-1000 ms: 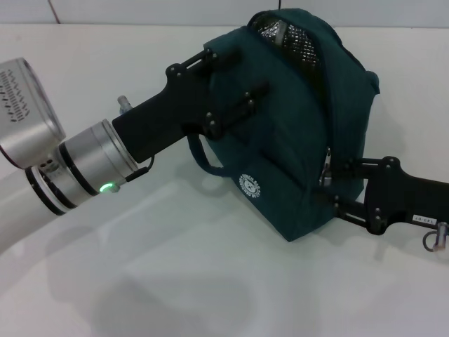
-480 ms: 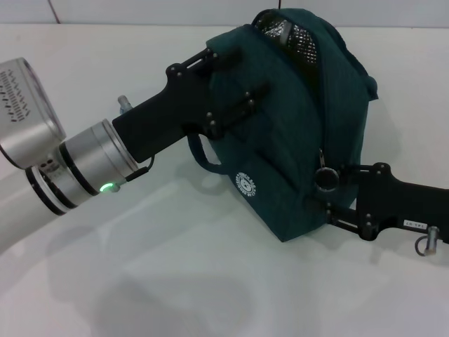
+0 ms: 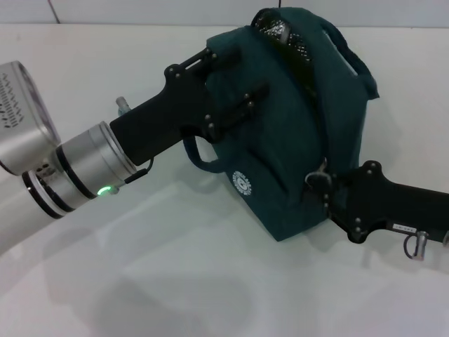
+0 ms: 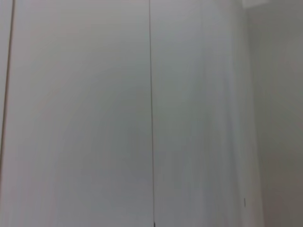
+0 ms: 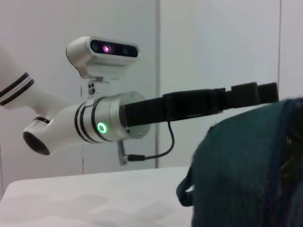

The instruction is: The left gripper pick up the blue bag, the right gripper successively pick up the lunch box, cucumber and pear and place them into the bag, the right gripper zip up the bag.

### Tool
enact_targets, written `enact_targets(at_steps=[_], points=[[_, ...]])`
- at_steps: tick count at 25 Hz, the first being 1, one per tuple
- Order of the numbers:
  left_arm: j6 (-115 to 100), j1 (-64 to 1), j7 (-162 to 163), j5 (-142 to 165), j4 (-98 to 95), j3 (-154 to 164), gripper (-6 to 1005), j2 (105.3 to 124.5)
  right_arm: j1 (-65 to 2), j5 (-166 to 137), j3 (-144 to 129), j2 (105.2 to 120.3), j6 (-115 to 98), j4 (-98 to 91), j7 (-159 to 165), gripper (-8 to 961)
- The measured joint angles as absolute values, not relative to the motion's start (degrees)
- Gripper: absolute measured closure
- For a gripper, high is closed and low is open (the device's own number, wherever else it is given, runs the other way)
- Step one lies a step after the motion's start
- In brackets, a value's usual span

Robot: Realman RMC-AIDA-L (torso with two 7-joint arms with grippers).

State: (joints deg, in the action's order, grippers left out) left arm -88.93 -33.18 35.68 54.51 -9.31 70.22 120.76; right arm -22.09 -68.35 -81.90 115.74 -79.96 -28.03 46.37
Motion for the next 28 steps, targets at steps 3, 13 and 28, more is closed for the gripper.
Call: enact_targets(at_steps=[3,13,28], points=[[-89.7,-33.0,35.7,54.5,-9.3,70.3,365,120.76,-22.0,-65.7,-83.4,115.75,-79.8,-27.4,44.2,823],[-95.8,-30.2,35.7,54.1,-9.3,70.0,368,120.73,-22.2,-63.8,-86.4,115.74,-81.5,-27.4,41.0,938],[-100.2,-17.9,32.0,52.2,-8.6,69.8,372,120.44,-27.3,-46.8,-92.5,116.0,-80.8,-27.3,35.0,937]])
